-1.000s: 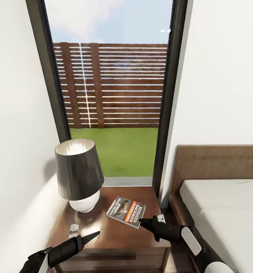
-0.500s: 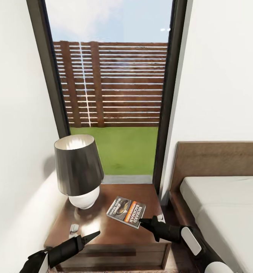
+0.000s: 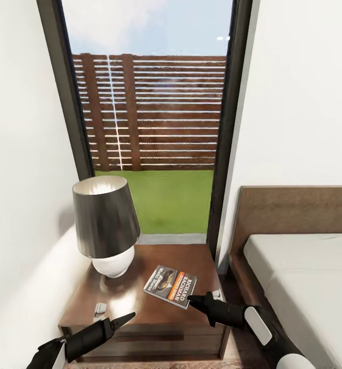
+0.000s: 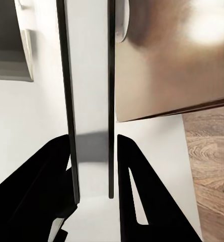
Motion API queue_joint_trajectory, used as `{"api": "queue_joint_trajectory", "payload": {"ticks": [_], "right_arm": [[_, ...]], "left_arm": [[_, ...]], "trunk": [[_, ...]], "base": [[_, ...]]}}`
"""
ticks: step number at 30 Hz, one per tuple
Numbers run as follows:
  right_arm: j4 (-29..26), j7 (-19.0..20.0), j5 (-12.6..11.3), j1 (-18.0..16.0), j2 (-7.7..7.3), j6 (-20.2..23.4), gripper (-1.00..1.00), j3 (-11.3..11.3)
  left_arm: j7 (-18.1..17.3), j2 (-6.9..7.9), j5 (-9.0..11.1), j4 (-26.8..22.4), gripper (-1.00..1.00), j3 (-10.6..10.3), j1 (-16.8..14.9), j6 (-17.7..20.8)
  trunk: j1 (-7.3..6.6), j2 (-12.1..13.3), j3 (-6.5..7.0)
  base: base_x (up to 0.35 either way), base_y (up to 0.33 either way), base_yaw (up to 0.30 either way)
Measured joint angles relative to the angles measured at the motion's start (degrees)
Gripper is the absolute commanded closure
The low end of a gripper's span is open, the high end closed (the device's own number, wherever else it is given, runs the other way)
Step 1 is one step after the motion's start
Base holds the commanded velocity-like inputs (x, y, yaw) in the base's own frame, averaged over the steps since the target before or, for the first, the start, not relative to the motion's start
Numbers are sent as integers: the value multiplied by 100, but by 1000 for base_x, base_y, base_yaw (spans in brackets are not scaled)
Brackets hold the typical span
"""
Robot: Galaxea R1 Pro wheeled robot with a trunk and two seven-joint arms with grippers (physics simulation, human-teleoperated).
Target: In the bedroom, move the book from the bed onto either nightstand, and place the two sandals side by side next to the bed.
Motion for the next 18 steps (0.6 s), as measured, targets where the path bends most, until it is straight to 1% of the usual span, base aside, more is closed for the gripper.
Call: {"api": "queue_joint_trajectory", "payload": {"ticks": [6,14,18], "right_arm": [[-1,0,-1,0,0,-1,100,0],[-1,-2,-6,3,2,3,100,5],[-4,0,-5,0,5,4,100,8]], "left_arm": [[0,2,0,0,-100,1,0,0],[-14,8,0,-1,-100,-3,0,0],[-15,8,0,-7,-100,-14,0,0]], "trunk": [[132,-241,-108],[132,-242,-108],[130,-242,-108]], "base": [[0,0,0],[6,0,0],[212,0,0]]}}
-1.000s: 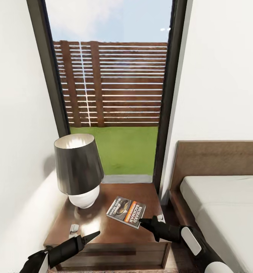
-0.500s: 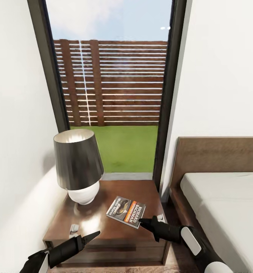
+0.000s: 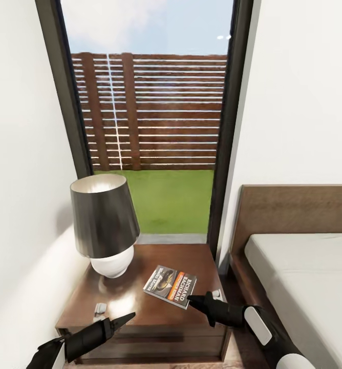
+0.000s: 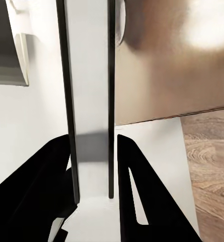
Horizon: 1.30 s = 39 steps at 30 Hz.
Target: In the bedroom, move the book from the bed onto either nightstand, and place the two sandals side by side next to the bed.
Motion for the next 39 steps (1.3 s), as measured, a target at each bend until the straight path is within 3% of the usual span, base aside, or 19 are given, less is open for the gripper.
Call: {"api": "queue_joint_trajectory", "payload": {"ticks": [21,34,39], "right_arm": [[4,-2,6,3,-4,-4,100,5],[1,-6,-1,-1,-20,1,100,7],[1,-7,6,1,-22,-4,100,6]], "left_arm": [[2,0,0,0,-100,7,0,0],[4,0,0,7,-100,12,0,0],[6,0,0,7,-100,9,0,0]], "trunk": [[0,0,0],[3,0,0],[112,-199,-90]], "base": [[198,0,0],[24,0,0],[0,0,0]]}}
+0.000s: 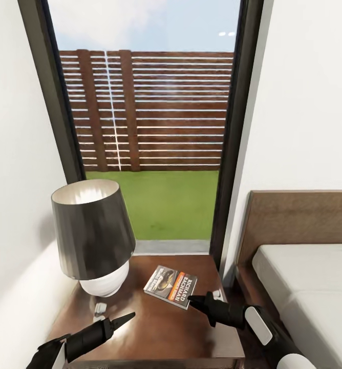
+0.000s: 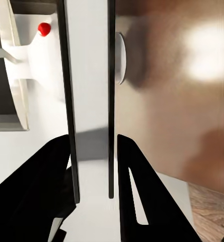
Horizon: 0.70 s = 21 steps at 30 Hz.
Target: In the bedroom, move the book from the bed onto either nightstand, and place the two sandals side by side next to the bed.
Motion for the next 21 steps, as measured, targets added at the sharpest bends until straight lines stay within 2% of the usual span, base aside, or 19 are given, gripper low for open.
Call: {"api": "queue_joint_trajectory", "payload": {"ticks": [21], "right_arm": [[2,2,1,1,0,1,100,-1]], "left_arm": [[0,0,0,0,-100,-1,0,0]], "trunk": [[461,-842,-377]], "base": [[0,0,0]]}}
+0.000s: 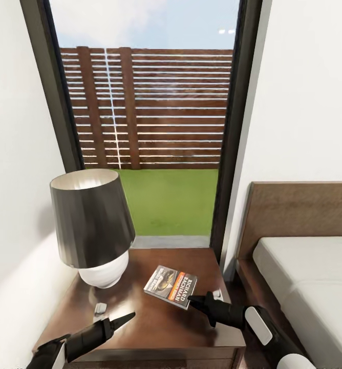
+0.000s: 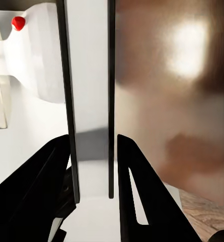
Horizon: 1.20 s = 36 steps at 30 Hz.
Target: In the bedroom, move the book from the bed onto either nightstand, and place the two sandals side by side next to the bed.
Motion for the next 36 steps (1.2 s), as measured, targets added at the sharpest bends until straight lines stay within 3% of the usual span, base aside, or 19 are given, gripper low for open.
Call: {"api": "queue_joint_trajectory", "payload": {"ticks": [8,11,16,24,36], "right_arm": [[1,-1,-1,0,0,-2,100,-1],[0,-2,-2,3,0,-2,100,-4],[1,1,-8,0,0,0,100,-5],[2,-1,-3,-1,17,1,100,-5],[-1,2,-14,0,13,2,100,-7]], "left_arm": [[0,0,0,0,-100,-1,0,0],[0,0,0,0,-100,4,0,0],[0,0,0,0,-100,6,0,0],[0,0,0,0,-100,6,0,0],[0,0,0,0,-100,6,0,0]], "trunk": [[176,-321,-144],[184,-326,-210],[184,-326,-211],[205,-337,-387],[208,-338,-409]], "base": [[0,0,0],[0,0,0],[0,0,0],[0,0,0],[0,0,0]]}}
